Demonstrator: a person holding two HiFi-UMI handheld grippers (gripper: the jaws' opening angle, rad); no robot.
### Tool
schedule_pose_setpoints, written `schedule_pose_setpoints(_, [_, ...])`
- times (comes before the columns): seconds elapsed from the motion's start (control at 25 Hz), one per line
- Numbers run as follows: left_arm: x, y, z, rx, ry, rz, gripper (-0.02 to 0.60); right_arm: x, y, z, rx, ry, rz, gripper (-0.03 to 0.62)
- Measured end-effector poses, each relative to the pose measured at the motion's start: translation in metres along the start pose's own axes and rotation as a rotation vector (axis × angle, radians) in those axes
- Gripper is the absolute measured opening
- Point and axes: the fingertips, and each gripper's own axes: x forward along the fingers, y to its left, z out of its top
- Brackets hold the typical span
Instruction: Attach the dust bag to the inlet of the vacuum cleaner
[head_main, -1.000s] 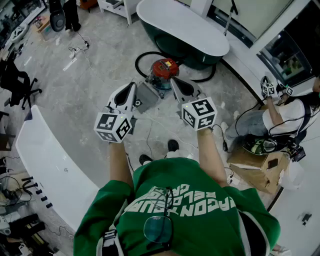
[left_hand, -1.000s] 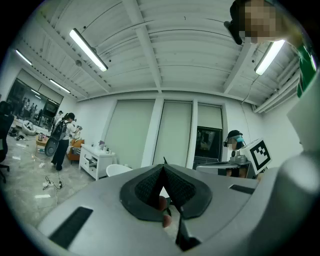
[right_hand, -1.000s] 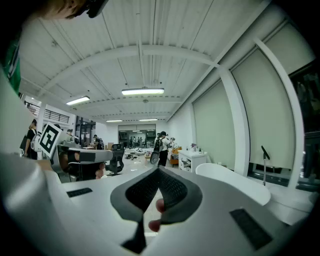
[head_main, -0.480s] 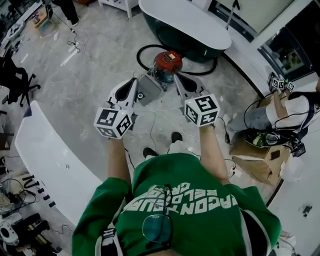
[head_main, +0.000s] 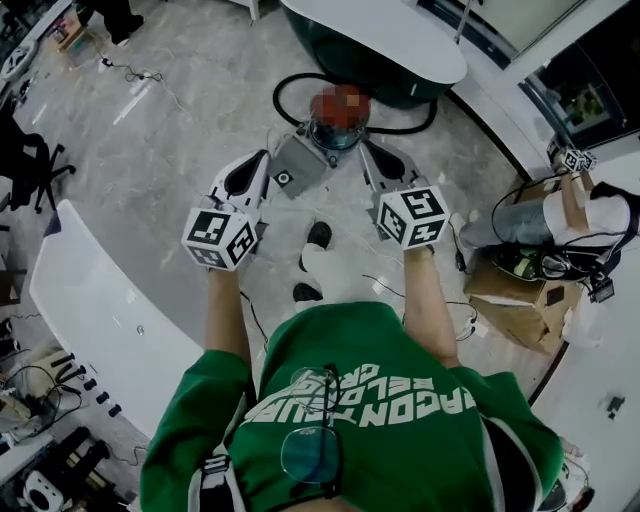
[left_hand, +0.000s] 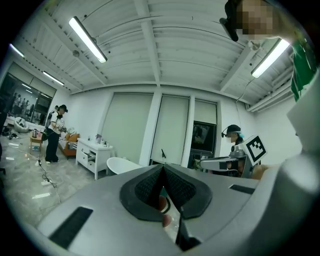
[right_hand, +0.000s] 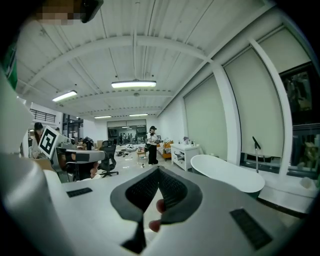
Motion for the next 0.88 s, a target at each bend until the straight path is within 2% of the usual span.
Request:
schedule_pose_setpoints(0.2, [0.023, 0.046, -0.004, 0.005, 0.022, 0.001, -0.003, 0.048, -0.012, -0.002, 0.031, -0.007, -0.009, 0.002])
schedule_pose_setpoints(0.48, [0.076, 0.104, 0.009, 0.048, 0.06, -0.039, -0.003, 0.126, -0.041, 0.003, 0.091, -0.018, -0.042, 0.002])
schedule_pose_setpoints(0.88, [0.145, 0.172, 0.016, 0.04, 0.08, -0.061, -0.003, 0.212, -0.078, 0.021, 0.077, 0.0, -0.055, 0.002])
